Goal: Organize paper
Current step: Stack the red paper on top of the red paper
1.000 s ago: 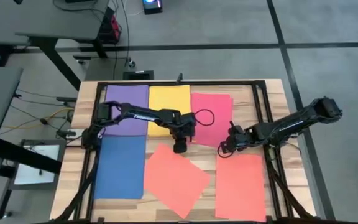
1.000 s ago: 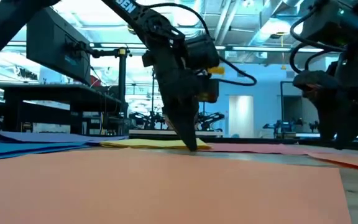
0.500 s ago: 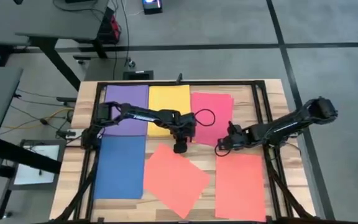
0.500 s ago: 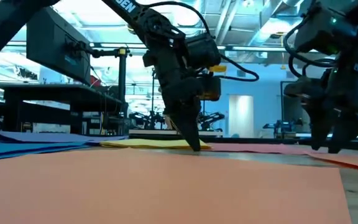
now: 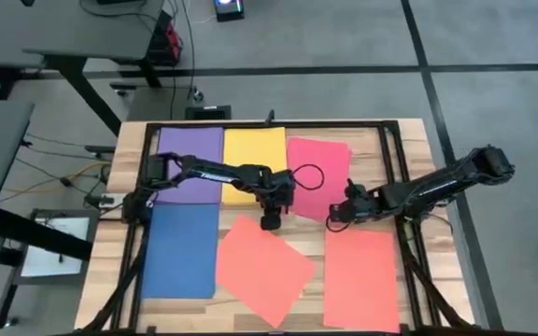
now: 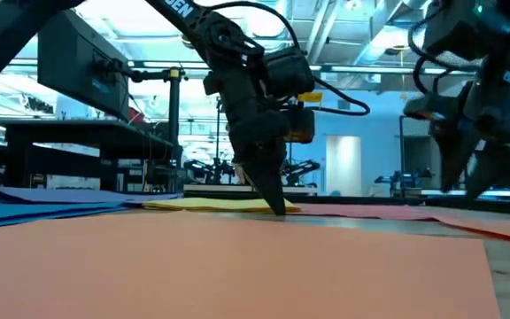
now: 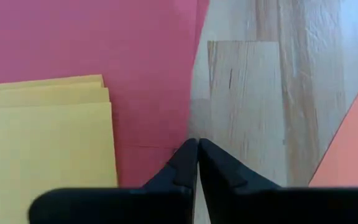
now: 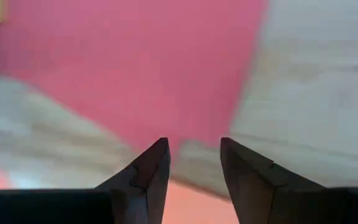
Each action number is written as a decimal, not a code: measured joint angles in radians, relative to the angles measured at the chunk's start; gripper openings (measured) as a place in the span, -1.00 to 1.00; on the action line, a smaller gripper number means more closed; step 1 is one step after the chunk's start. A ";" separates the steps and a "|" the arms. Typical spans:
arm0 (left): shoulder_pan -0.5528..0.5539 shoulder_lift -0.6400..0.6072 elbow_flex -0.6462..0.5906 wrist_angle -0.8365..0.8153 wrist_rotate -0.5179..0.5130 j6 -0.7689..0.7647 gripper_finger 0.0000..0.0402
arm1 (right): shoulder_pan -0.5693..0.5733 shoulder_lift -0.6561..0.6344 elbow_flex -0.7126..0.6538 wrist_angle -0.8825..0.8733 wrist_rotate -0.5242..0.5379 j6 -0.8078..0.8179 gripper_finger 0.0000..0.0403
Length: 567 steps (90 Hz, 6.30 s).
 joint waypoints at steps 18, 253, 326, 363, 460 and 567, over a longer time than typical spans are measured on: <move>0.002 -0.072 -0.003 -0.090 -0.002 -0.043 -1.00 | 0.000 0.019 0.000 -0.015 0.003 -0.030 -0.34; -0.012 -0.157 -0.232 0.169 0.055 -0.417 -0.53 | -0.264 0.028 -0.072 0.353 -0.158 -0.517 -0.05; 0.040 -0.311 -0.232 -0.003 0.044 -0.386 -0.53 | -0.349 0.019 -0.069 0.057 -0.178 -0.737 -0.16; 0.035 -0.318 -0.213 0.030 0.046 -0.422 -0.53 | -0.387 -0.235 0.048 0.019 -0.185 -0.710 -0.19; -0.021 -0.438 -0.219 -0.020 -0.125 -0.414 -0.69 | -0.238 -0.136 0.086 0.344 -0.151 -0.350 -1.00; -0.001 0.140 0.220 0.044 -0.025 -0.380 -0.69 | -0.137 -0.128 0.146 -0.500 -0.074 -0.241 -0.66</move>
